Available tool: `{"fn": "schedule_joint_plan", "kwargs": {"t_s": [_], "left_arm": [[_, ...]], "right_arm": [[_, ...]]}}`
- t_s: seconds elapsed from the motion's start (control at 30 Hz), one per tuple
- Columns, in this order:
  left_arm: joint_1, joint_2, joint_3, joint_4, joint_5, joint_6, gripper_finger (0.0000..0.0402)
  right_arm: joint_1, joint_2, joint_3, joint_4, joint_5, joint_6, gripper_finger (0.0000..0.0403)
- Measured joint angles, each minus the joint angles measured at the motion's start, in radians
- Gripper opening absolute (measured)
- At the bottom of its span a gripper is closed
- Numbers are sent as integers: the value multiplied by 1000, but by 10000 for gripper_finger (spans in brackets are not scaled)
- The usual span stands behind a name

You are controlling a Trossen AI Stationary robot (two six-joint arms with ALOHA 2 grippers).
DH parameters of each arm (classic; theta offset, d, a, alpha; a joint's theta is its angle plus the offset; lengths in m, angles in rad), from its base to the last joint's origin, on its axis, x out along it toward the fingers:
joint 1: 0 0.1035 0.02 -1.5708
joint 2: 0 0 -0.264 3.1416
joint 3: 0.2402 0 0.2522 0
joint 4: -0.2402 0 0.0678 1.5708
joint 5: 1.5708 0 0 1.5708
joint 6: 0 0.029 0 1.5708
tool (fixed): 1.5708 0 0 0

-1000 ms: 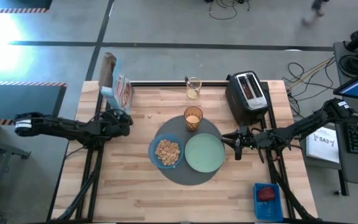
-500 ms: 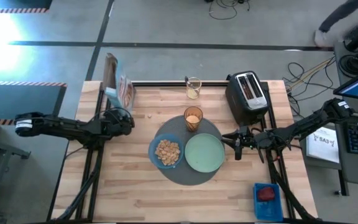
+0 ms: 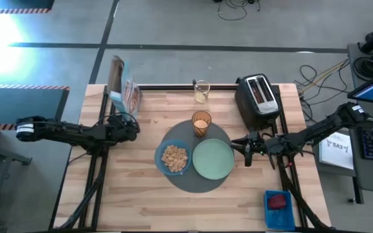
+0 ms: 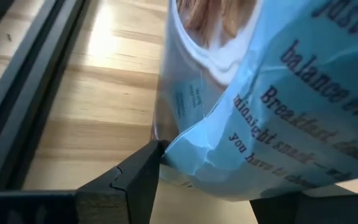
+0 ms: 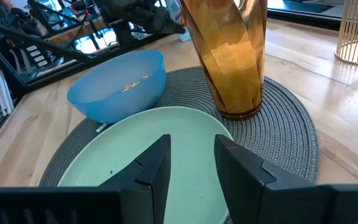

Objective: Arrange a breakfast setting
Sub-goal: Pour the cereal from the cereal box into the blue bowl, then put the toasted bread on the light green plate from the toaster

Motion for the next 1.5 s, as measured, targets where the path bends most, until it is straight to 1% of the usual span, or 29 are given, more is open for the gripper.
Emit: {"fn": "schedule_joint_plan", "kwargs": {"t_s": [0.13,0.23,0.73,0.87,1.07,1.13,1.23,1.33,1.43,1.5], "left_arm": [[0,3,0,3,11,16,184],[1,2,1,11,36,45,189],[0,2,10,9,124,70,262],[0,2,48,-61,193,61,274],[-13,-7,137,-195,347,70,276],[-28,-18,169,-238,368,69,275],[-63,-39,215,-283,358,69,272],[-119,-61,258,-338,320,43,271],[-205,-79,301,-381,263,-1,270],[-282,-84,326,-397,221,-38,270]], "right_arm": [[0,0,0,0,0,0,114],[0,0,0,0,0,0,114],[0,0,0,0,0,0,114],[0,0,0,0,0,0,114],[0,0,0,0,0,0,114],[0,0,0,0,0,0,114],[0,0,0,0,0,0,114],[0,0,0,0,0,0,114],[0,0,0,0,0,0,114],[0,0,0,0,0,0,114]]}}
